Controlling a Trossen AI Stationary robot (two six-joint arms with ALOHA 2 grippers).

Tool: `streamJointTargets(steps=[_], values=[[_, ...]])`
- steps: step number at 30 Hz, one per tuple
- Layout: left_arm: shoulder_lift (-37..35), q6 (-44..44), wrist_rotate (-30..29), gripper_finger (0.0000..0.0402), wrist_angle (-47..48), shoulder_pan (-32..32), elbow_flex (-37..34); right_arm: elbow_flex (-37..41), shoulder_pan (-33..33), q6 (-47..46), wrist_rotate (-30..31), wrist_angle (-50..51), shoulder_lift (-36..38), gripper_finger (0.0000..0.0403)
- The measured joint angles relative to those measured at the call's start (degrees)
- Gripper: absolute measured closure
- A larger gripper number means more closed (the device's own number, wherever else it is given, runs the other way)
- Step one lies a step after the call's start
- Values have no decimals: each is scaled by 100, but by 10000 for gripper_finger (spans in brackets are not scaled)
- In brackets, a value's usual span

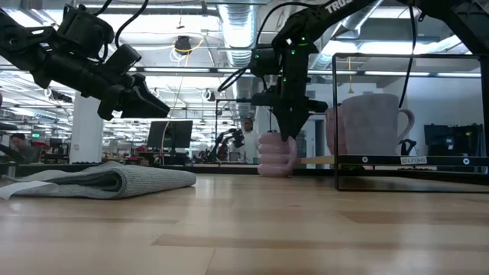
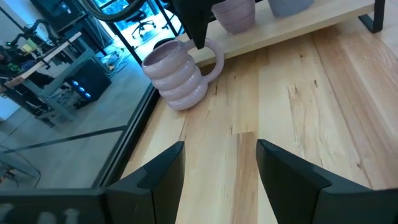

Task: Stack small to large cups/mugs on shelf
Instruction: Put the purple mug on the shelf

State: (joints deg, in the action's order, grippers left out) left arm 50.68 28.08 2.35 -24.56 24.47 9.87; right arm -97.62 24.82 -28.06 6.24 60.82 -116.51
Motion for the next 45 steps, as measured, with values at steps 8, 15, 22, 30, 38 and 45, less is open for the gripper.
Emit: streamJointTargets(steps=[8,15,22,30,38,45], values=[[0,0,0,212,-4,0,0,-2,-9,255,161,-20,0,356],[0,0,0,212,-10,-2,0,-2,-73,449,201,-140,-2,356],[0,-6,0,212,-15,-2,0,-27,-136,474,144,-99,20,356],[0,-9,2,212,-8,-2,0,-832,-203,739,111,486,26,356],[0,-28,2,212,87,-2,2,-1342,-225,757,222,1294,39,356],[0,-37,3,212,105,-2,2,-1342,-229,602,764,1970,40,356]])
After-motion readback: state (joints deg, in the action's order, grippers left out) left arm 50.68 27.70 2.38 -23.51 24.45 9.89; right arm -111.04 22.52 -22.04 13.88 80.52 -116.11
